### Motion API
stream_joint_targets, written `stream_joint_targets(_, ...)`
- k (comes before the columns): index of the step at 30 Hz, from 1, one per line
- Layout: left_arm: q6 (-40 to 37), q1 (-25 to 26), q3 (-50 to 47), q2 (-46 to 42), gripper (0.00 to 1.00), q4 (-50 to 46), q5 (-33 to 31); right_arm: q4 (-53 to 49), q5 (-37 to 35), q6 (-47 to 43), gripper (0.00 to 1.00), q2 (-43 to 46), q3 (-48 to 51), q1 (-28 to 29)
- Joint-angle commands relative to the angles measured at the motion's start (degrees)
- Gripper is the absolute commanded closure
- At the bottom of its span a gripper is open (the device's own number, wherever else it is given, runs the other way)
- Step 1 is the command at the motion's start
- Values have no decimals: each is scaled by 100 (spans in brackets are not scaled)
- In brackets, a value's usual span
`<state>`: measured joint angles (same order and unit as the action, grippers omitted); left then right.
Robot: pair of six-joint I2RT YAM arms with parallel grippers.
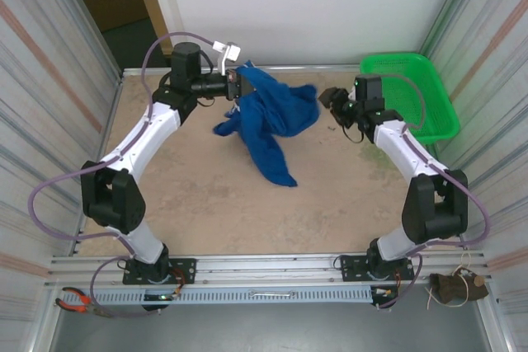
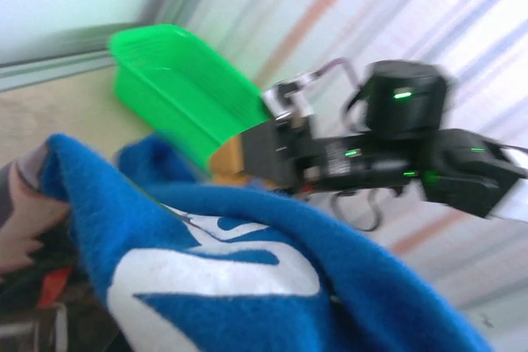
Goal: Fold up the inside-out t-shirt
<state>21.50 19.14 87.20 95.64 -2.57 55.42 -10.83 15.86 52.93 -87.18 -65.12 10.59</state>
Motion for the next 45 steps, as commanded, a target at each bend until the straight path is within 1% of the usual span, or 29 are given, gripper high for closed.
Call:
stream_joint_targets(1, 141, -177, -22, -2, 100, 422, 1332, -206, -642, -897, 24, 950, 165, 347)
stream_joint_targets(3, -49, -202, 158, 79, 100, 122, 1478, -500, -943, -1430, 21, 1384, 104, 676)
stream_joint_targets(5, -269, -196, 351, 188, 100, -194, 1601, -679, -1154, -2079, 17, 1627, -114, 1131)
stream_joint_targets(7, -374, -195, 478, 284, 100, -389, 1678, -697, -1279, -2667, 12, 1619, -381, 1588)
stream_joint_targets(9, -390, -174, 541, 353, 100, -451, 1677, -740, -1197, -3081, 6, 1427, -716, 1926)
stream_joint_targets(10, -388, -166, 575, 404, 100, -487, 1687, -743, -1163, -3229, 1, 1284, -872, 2075)
stream_joint_targets(15, -482, -45, 718, 569, 100, -729, 1613, -751, -1208, -3594, 1, 612, -1393, 2573)
stream_joint_targets(19, -581, 70, 823, 640, 100, -917, 1561, -572, -1151, -3544, 0, 239, -1453, 2607)
stream_joint_targets(20, -600, 90, 837, 641, 100, -963, 1547, -555, -1171, -3544, 1, 181, -1442, 2611)
stream_joint_targets(21, -607, 98, 854, 648, 100, -986, 1551, -542, -1192, -3536, 5, 101, -1433, 2578)
stream_joint_targets(23, -669, 99, 882, 654, 100, -1093, 1601, -493, -1180, -3481, 19, -12, -1395, 2483)
stream_joint_targets(25, -934, 97, 993, 658, 100, -1442, 1620, -352, -1101, -3360, 46, -10, -1223, 2319)
stream_joint_targets(26, -1051, 90, 1022, 658, 100, -1579, 1636, -277, -1019, -3291, 55, 34, -1117, 2226)
stream_joint_targets(27, -1141, 82, 1034, 658, 100, -1691, 1642, -191, -894, -3222, 62, 85, -1011, 2127)
stream_joint_targets(28, -1209, 73, 1037, 658, 100, -1772, 1655, -99, -716, -3124, 72, 154, -885, 1999)
stream_joint_targets(31, -1300, -33, 1015, 700, 100, -1878, 1715, 110, -237, -2884, 99, 383, -527, 1657)
stream_joint_targets(34, -1373, -165, 1016, 767, 100, -1966, 1722, 257, 148, -2780, 100, 666, -200, 1396)
stream_joint_targets(37, -1382, -273, 1022, 829, 100, -2011, 1644, 363, 437, -2679, 100, 902, 8, 1264)
stream_joint_targets(38, -1369, -286, 1014, 842, 97, -2010, 1517, 415, 531, -2620, 100, 946, 41, 1233)
stream_joint_targets(39, -1337, -296, 999, 856, 91, -2026, 1258, 479, 655, -2538, 100, 997, 94, 1203)
stream_joint_targets(40, -1323, -296, 978, 860, 80, -2096, 827, 582, 802, -2426, 100, 1038, 148, 1183)
stream_joint_targets(41, -1274, -296, 945, 840, 69, -2184, 228, 670, 934, -2330, 100, 1064, 189, 1166)
stream_joint_targets(42, -1142, -296, 847, 781, 64, -2204, -538, 817, 1077, -2210, 100, 1092, 246, 1156)
stream_joint_targets(43, -988, -305, 683, 700, 56, -2124, -1112, 942, 1179, -2093, 100, 1106, 286, 1168)
stream_joint_targets(45, -705, -305, 257, 479, 49, -1851, -1882, 1079, 1322, -1918, 100, 1085, 325, 1164)
